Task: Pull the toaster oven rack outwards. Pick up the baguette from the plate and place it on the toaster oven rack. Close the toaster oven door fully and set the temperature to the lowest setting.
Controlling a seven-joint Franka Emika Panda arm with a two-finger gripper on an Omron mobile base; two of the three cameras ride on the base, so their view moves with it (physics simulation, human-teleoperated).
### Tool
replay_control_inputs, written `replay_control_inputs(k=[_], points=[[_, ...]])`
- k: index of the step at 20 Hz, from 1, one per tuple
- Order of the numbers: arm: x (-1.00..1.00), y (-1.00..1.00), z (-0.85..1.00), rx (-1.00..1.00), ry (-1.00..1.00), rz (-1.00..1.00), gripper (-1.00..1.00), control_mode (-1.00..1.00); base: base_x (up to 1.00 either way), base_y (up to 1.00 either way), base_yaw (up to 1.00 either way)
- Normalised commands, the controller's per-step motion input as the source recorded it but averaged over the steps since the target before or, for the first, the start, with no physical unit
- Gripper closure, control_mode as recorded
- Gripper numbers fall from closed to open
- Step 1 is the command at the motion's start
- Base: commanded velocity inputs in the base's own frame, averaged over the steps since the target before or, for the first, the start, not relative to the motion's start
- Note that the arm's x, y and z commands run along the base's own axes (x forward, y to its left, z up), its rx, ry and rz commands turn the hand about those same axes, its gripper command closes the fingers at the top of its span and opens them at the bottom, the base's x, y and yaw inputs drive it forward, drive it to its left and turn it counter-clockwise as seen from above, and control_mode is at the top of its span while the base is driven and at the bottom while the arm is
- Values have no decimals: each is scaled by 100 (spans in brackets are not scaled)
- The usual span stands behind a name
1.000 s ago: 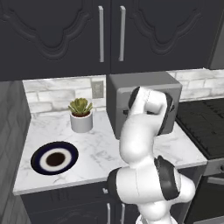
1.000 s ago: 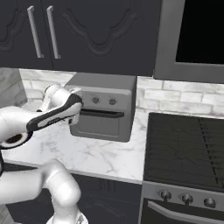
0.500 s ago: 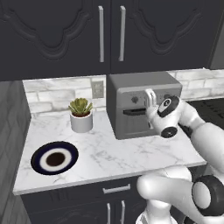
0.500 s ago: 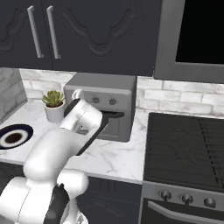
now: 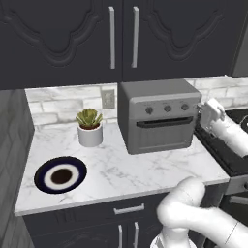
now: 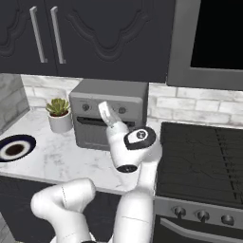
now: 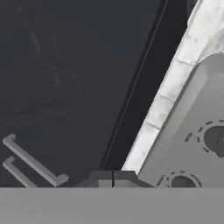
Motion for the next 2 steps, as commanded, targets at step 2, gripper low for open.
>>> replay_control_inputs(k=[2], points=[[-100,-88,87,-24,-13,15,100,-100,0,0,0]])
